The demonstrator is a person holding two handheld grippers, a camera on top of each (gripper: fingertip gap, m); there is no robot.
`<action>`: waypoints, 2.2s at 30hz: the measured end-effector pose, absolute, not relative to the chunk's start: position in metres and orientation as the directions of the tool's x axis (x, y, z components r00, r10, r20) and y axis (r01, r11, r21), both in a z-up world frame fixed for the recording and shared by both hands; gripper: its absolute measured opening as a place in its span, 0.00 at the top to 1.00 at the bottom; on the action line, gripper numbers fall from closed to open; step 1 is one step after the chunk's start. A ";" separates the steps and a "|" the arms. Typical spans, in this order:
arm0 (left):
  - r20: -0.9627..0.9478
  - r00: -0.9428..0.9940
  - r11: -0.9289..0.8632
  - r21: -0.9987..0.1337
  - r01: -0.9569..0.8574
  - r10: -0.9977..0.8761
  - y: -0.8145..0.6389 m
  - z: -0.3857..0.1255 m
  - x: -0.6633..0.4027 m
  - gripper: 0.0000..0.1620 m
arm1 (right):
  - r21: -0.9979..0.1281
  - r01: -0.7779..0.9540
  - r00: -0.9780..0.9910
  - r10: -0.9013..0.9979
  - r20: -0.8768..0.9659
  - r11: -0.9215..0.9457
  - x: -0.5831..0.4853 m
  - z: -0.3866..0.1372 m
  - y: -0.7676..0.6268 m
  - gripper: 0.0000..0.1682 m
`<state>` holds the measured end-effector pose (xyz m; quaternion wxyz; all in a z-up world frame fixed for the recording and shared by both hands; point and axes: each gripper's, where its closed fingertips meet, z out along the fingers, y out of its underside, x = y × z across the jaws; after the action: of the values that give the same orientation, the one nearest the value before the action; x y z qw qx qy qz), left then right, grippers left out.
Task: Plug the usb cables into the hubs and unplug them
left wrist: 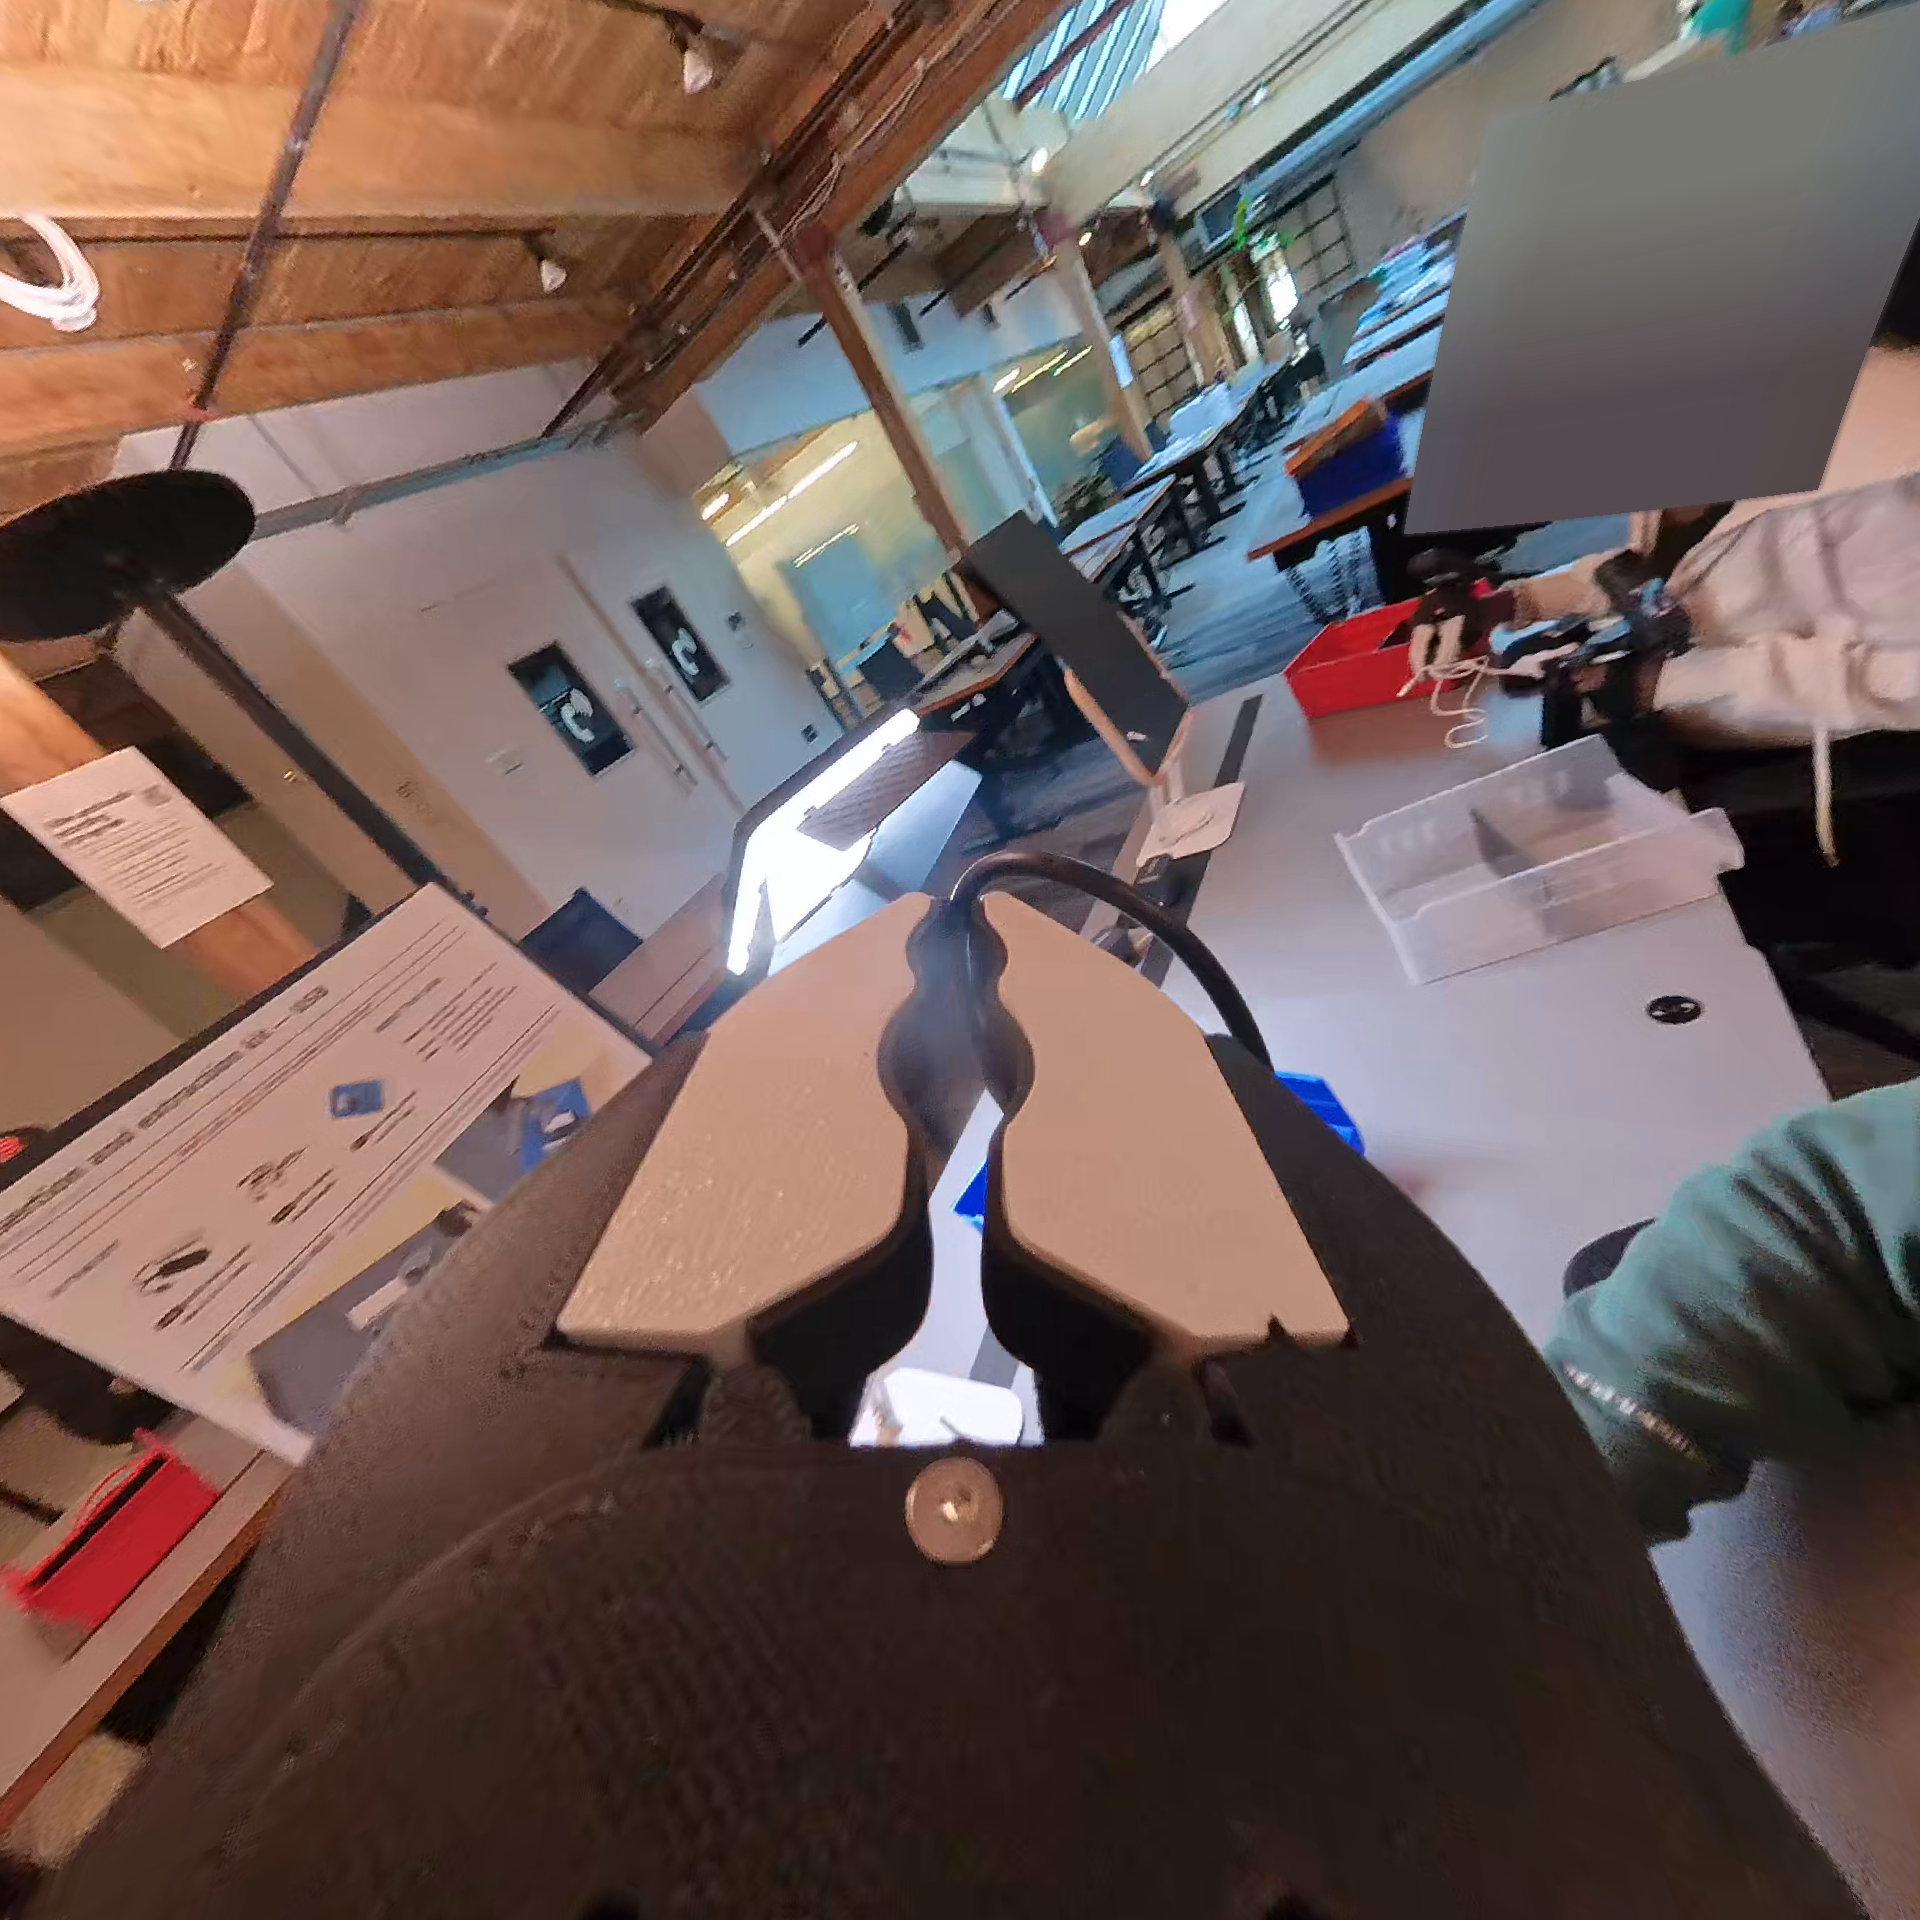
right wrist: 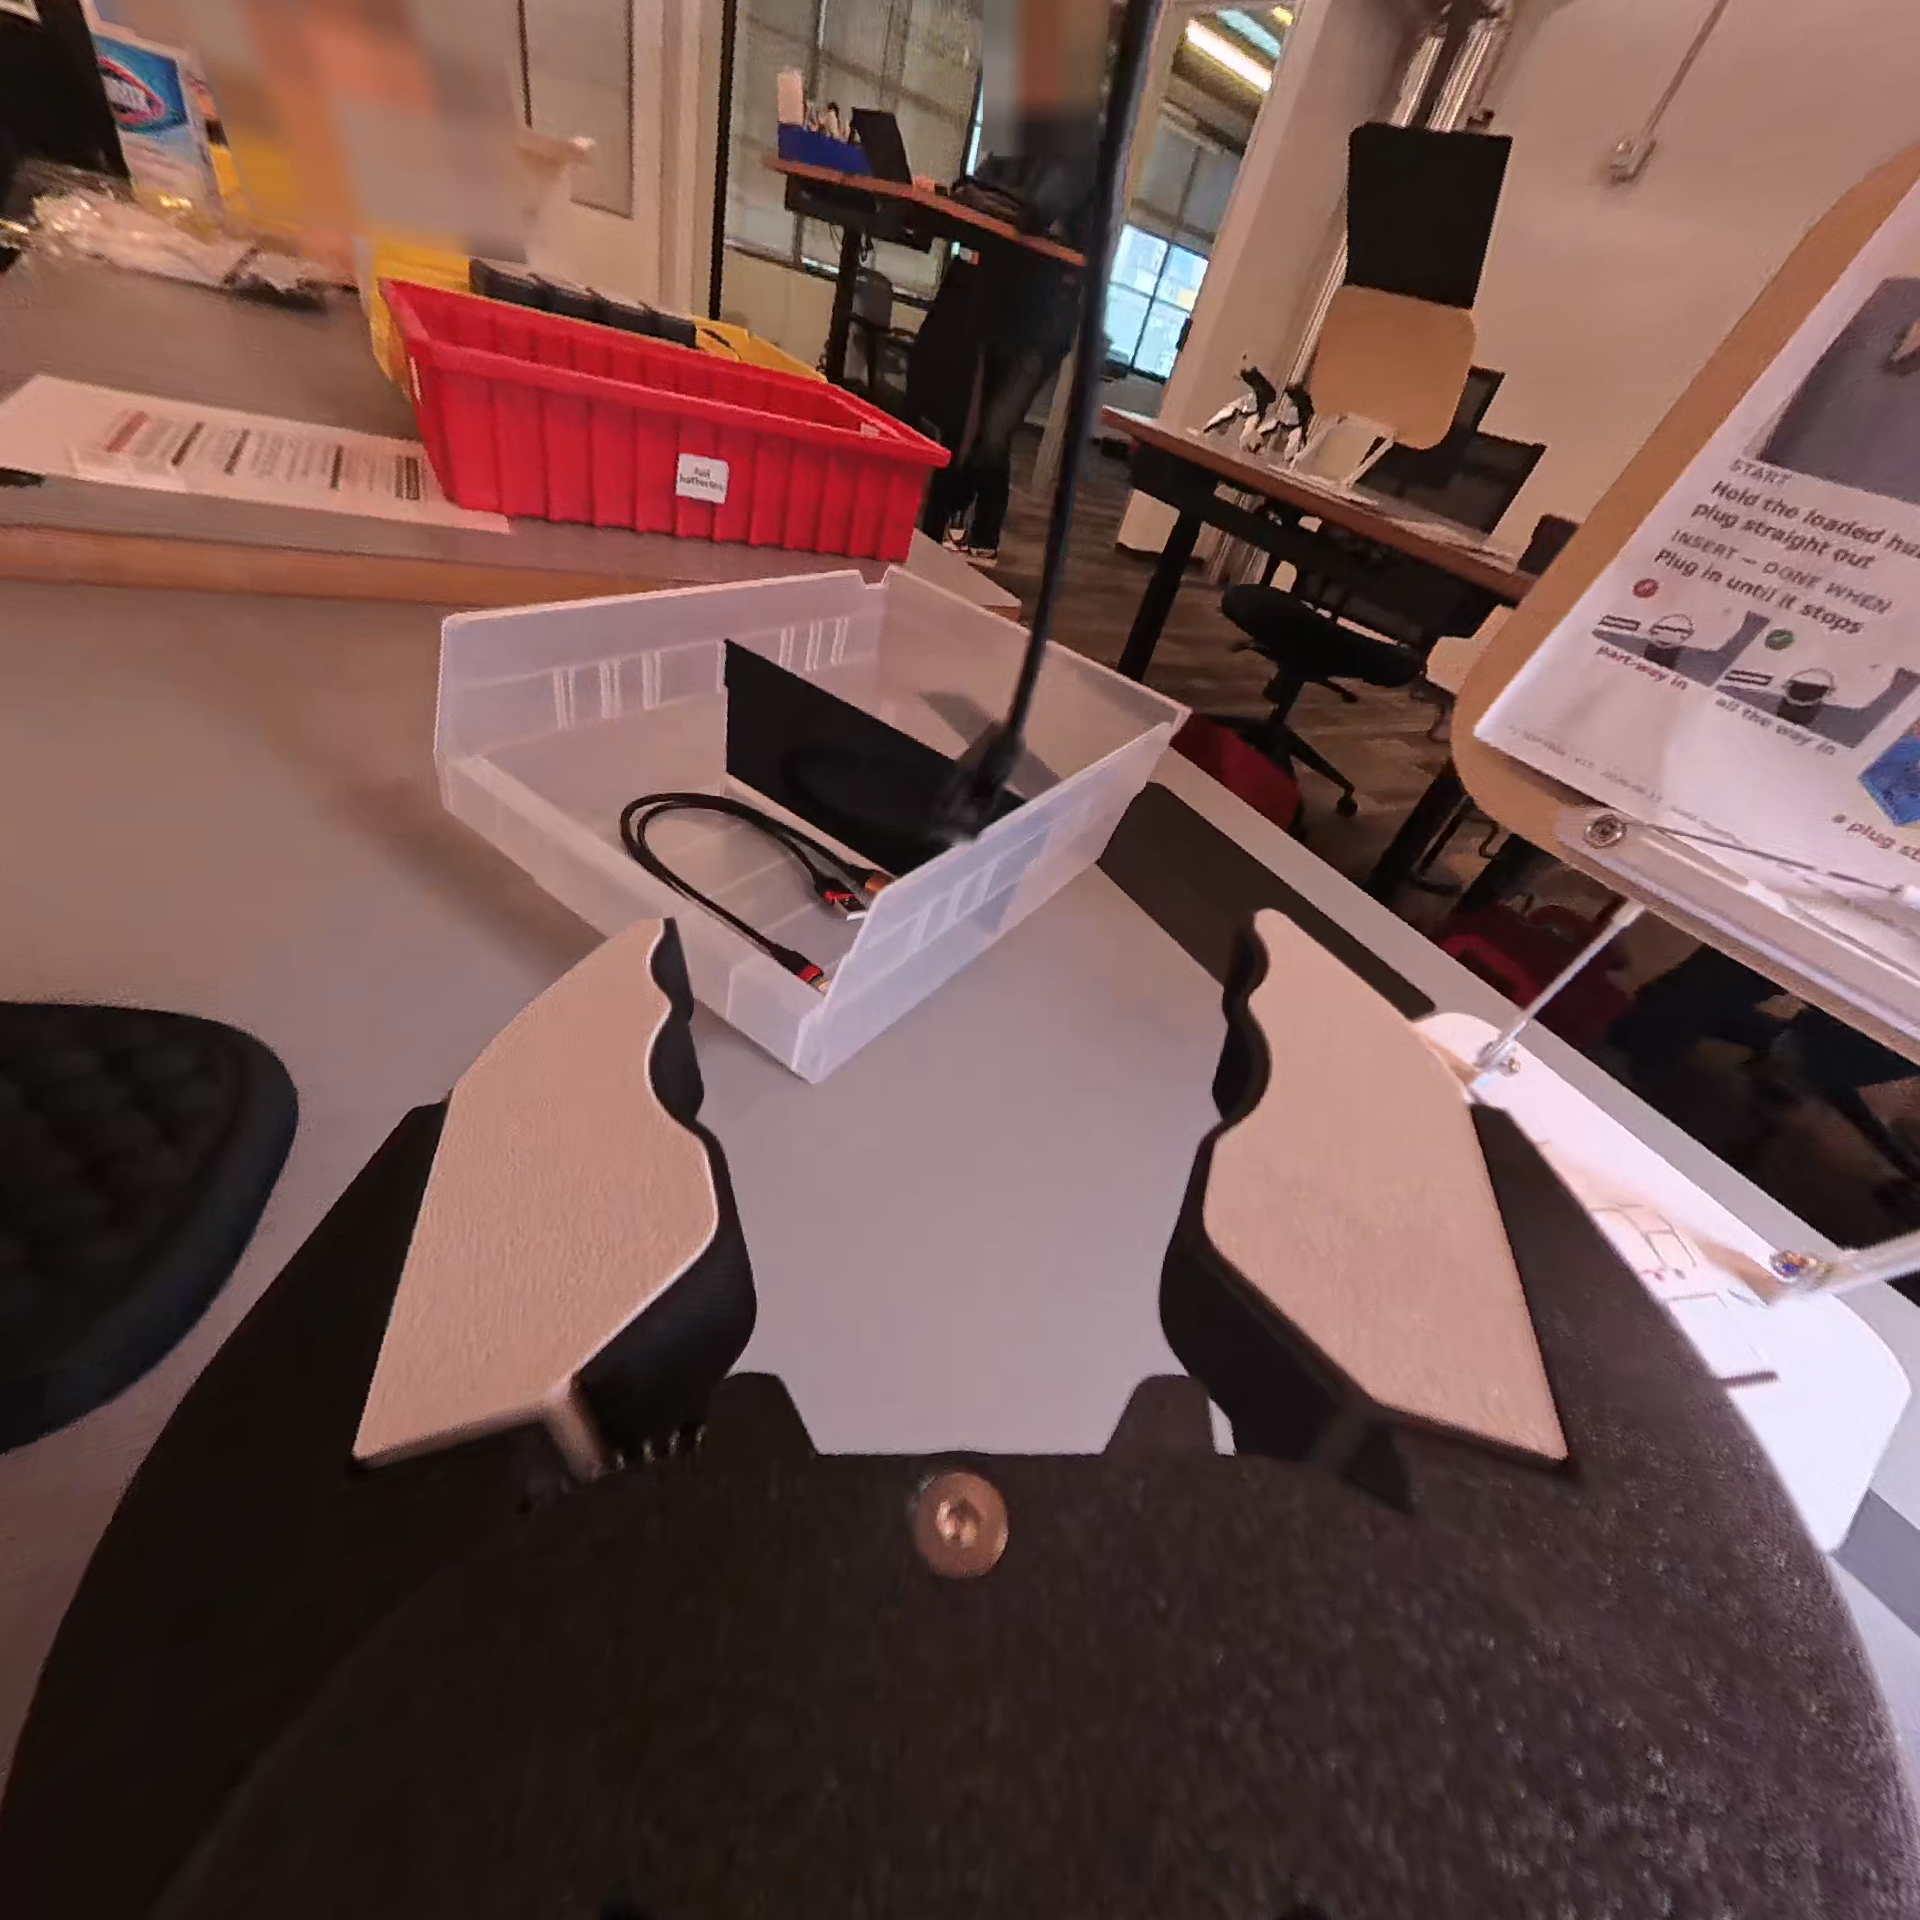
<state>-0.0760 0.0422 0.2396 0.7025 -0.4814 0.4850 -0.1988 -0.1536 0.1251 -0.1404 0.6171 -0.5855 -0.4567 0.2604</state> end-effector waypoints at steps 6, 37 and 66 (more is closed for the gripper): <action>-0.463 0.442 0.469 -0.877 -0.103 -0.768 0.029 0.243 -0.076 0.98 | -0.975 0.198 0.150 0.980 0.131 0.100 -0.173 -0.170 0.079 0.68; -0.255 0.629 0.079 -0.952 -0.294 -0.734 0.155 0.053 -0.168 0.97 | -0.905 0.426 -0.098 0.994 -0.039 0.006 -0.044 -0.181 0.038 1.00; -0.004 0.152 -0.038 -0.961 -0.272 -0.988 0.068 -0.148 -0.050 0.83 | -0.986 0.041 0.128 0.978 0.163 0.159 0.010 -0.111 0.089 1.00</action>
<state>-0.0501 0.0677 -0.1483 0.4579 -0.6051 0.5209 -0.3909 0.0100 0.0890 -0.1112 0.5627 -0.4974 -0.5126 0.4163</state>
